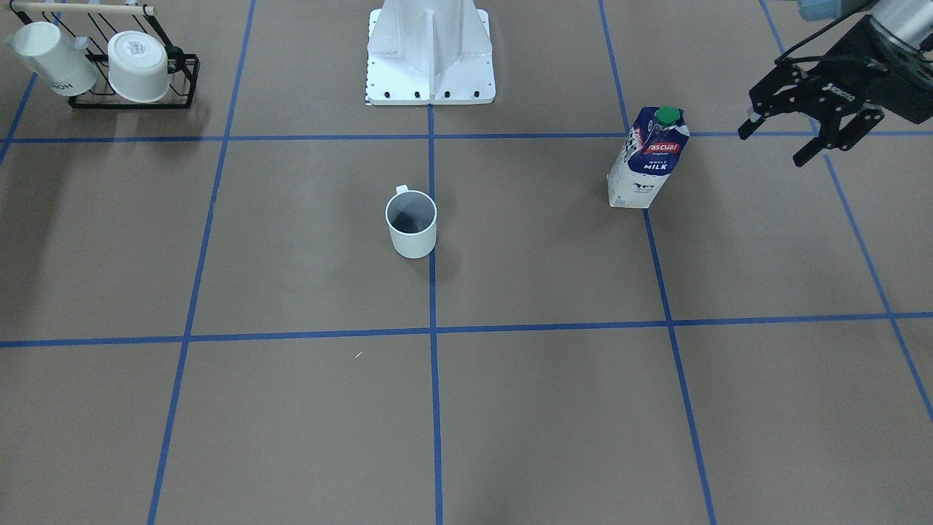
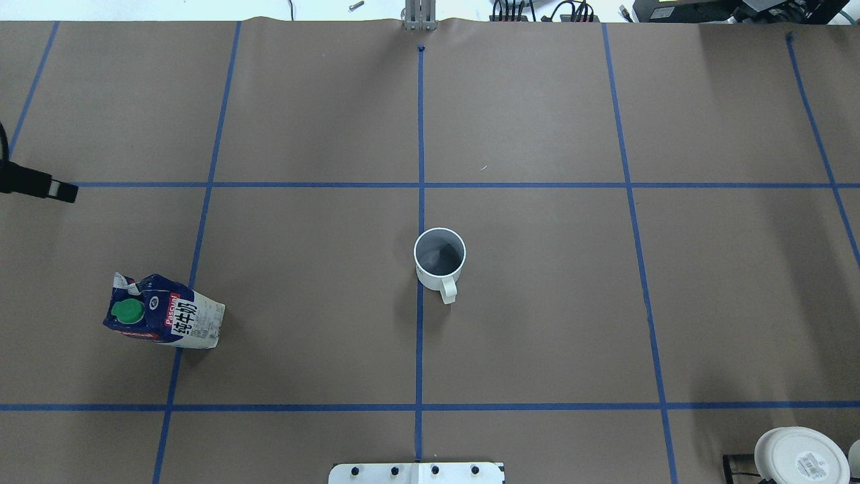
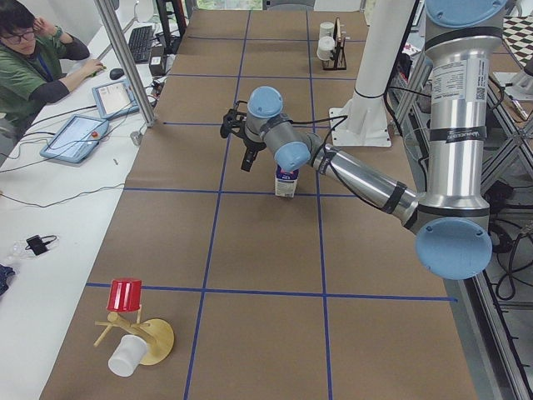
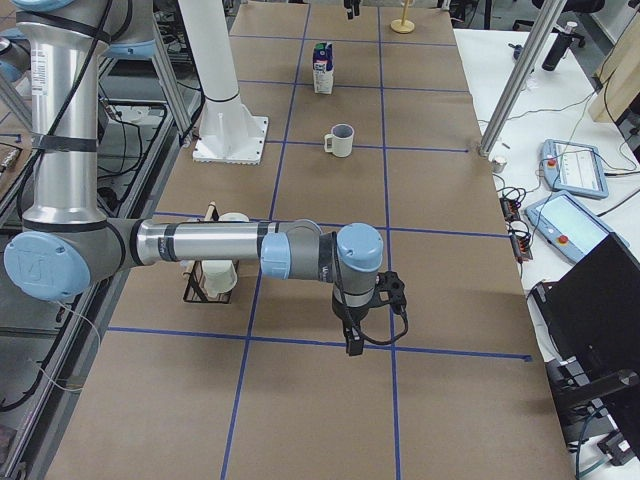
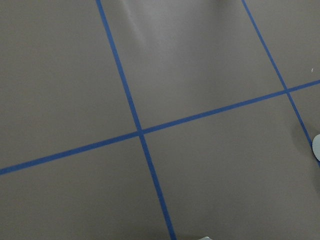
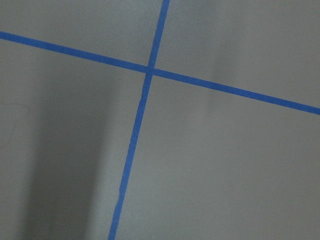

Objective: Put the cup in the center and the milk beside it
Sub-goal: 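Reach the left gripper to the milk carton and grasp it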

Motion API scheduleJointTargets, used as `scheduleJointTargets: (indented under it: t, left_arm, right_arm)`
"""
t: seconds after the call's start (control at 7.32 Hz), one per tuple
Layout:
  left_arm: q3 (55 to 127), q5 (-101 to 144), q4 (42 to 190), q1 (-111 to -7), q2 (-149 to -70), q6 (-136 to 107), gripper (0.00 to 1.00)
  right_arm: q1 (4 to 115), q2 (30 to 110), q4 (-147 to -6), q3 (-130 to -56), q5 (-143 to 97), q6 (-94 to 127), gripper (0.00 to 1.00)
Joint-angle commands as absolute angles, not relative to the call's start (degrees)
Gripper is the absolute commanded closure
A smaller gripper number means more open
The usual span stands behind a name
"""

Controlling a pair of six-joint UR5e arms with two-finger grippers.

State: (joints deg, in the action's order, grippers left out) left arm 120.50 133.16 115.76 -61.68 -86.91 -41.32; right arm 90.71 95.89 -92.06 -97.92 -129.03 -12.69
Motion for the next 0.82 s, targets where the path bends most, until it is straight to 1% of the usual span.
scheduleJointTargets:
  t: [0.0, 0.14, 0.41, 0.68]
  left_arm:
    - [123.56, 123.25, 115.75, -49.18, -86.57, -52.94, 0.01]
    - [124.97, 121.92, 115.66, -45.39, -86.66, -56.30, 0.01]
    - [125.07, 116.04, 114.27, -40.80, -86.40, -58.00, 0.01]
    - [125.16, 115.32, 113.91, -40.08, -84.91, -57.92, 0.02]
  right_arm:
    - [91.05, 97.03, -90.79, -97.38, -129.46, -13.01, 0.00]
    - [91.05, 96.94, -90.70, -97.30, -129.20, -13.01, 0.00]
    - [91.05, 96.86, -90.62, -96.59, -129.03, -13.01, 0.00]
    - [91.05, 96.68, -90.62, -96.68, -129.20, -12.66, 0.00]
